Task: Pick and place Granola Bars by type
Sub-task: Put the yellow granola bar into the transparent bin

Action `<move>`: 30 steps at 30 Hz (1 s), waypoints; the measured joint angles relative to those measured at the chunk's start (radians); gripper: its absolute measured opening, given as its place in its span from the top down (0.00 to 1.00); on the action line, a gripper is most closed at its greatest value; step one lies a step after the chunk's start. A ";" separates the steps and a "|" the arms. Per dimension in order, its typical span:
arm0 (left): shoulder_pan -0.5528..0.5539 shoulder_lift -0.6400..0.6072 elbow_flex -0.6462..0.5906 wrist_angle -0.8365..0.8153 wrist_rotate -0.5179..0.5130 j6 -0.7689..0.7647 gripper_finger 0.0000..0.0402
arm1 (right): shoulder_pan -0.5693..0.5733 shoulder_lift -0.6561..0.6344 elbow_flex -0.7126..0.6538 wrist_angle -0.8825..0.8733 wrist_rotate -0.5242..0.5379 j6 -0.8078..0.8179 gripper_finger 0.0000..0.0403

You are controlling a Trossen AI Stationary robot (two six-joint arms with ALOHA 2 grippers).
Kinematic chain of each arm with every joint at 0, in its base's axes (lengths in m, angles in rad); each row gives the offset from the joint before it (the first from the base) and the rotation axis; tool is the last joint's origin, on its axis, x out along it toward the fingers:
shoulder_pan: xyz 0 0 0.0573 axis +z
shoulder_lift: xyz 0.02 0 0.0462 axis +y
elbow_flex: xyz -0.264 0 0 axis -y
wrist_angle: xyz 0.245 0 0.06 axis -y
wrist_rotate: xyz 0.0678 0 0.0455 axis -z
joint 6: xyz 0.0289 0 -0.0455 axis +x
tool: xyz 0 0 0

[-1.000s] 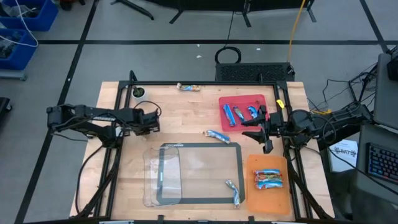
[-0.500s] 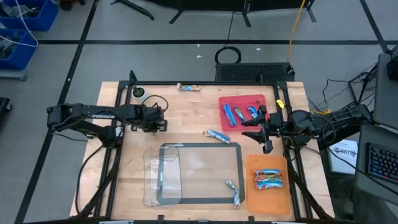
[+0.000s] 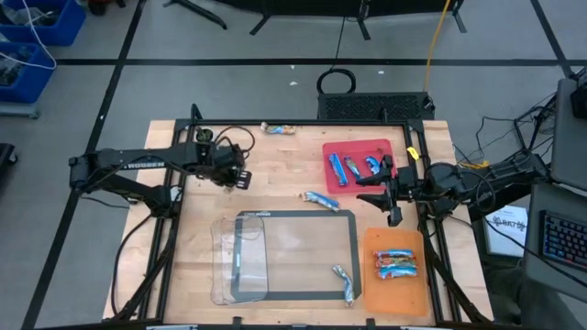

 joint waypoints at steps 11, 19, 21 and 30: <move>-0.039 0.000 0.401 -0.243 0.002 0.268 0.99 | 0.000 0.000 0.000 0.000 0.000 0.000 0.59; -0.082 -0.001 0.684 -0.487 -0.031 0.325 0.99 | 0.000 0.000 0.000 0.000 0.000 0.000 0.59; -0.091 -0.001 0.737 -0.531 -0.036 0.352 0.99 | 0.000 0.000 0.000 0.001 0.000 0.000 0.59; -0.140 -0.001 0.844 -0.590 0.038 0.518 0.99 | 0.000 0.000 0.000 0.005 0.000 0.000 0.59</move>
